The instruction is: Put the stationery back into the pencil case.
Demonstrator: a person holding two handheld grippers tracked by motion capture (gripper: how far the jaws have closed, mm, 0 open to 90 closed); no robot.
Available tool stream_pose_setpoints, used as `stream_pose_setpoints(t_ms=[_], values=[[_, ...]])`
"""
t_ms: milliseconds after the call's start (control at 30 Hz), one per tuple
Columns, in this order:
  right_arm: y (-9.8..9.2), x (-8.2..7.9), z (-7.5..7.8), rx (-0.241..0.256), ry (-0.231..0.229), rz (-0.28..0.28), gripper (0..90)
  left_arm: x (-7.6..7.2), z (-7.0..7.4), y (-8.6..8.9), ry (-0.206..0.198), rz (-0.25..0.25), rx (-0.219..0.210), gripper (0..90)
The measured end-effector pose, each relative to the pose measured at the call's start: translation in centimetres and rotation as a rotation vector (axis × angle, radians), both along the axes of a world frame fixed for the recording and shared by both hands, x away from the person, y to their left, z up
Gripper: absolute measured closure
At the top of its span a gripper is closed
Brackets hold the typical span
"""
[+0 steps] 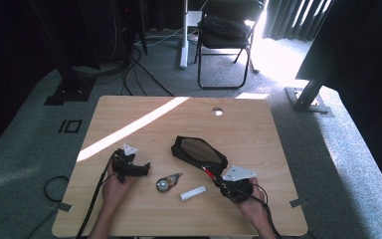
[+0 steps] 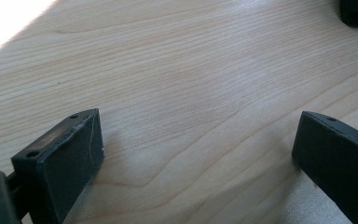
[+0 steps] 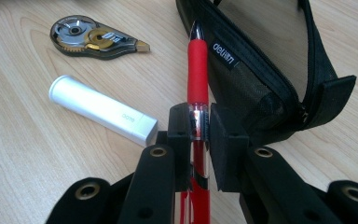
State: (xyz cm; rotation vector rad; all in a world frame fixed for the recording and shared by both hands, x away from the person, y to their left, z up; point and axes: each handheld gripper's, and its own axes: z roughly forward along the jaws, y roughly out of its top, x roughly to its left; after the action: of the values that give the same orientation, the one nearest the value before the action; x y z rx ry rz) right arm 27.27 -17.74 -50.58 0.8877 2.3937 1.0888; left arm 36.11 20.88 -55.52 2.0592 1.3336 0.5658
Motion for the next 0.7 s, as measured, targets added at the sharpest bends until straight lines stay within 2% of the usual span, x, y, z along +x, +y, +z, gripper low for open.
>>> stream_pose_setpoints(t_ms=[700], values=[[0.1,-0.4,1.3,0.008,-0.03,0.011,79.6,0.0,0.0,0.0,0.0,0.0,0.0,2.3]])
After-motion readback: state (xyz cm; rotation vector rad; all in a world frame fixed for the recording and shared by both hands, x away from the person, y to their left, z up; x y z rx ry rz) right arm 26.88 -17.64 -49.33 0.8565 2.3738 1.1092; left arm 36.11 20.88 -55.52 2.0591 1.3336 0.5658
